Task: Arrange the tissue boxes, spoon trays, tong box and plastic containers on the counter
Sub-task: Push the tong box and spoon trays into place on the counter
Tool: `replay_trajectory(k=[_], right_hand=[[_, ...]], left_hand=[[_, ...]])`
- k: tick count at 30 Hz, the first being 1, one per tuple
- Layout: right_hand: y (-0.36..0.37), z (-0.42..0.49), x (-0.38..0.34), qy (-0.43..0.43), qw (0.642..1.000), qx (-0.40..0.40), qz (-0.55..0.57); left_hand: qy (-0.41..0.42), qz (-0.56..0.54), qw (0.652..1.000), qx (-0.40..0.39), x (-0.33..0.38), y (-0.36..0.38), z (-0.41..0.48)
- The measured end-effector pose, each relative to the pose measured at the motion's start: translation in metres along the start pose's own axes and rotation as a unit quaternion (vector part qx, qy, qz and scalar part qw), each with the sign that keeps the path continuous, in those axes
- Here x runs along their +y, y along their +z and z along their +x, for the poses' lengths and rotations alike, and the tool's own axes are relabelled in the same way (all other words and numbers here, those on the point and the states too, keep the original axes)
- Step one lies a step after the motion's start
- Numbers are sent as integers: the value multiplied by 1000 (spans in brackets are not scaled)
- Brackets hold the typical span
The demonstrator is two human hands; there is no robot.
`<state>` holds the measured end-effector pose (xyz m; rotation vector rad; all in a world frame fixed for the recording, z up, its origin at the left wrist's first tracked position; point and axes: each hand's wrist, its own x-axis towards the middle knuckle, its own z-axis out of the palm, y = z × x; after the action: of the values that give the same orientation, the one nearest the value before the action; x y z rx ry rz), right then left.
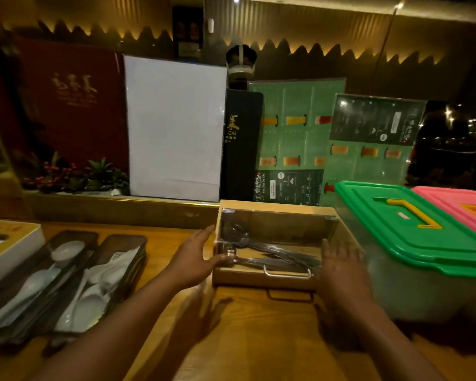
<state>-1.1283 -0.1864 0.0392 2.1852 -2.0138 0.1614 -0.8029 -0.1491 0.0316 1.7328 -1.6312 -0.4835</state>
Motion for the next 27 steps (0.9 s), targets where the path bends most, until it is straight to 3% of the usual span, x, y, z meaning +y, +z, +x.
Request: replay_trajectory(k=[3, 6, 9, 14, 19, 27], right_hand=[[-19, -25, -61, -65, 986, 0, 151], [-32, -55, -136, -158, 946, -58, 278], [-23, -84, -220, -221, 921, -95, 306], [6, -124, -343, -209, 902, -132, 353], [24, -150, -395, -164, 933, -71, 313], [32, -148, -363, -112, 970, -30, 212]], left_hand=[[15, 30, 999, 16, -25, -37, -16], [1, 45, 999, 23, -55, -80, -32], [-3, 71, 996, 44, -98, -121, -48], [-11, 68, 997, 32, -166, -169, -71], [2, 59, 998, -8, -206, -180, -74], [5, 27, 998, -58, -185, -147, -64]])
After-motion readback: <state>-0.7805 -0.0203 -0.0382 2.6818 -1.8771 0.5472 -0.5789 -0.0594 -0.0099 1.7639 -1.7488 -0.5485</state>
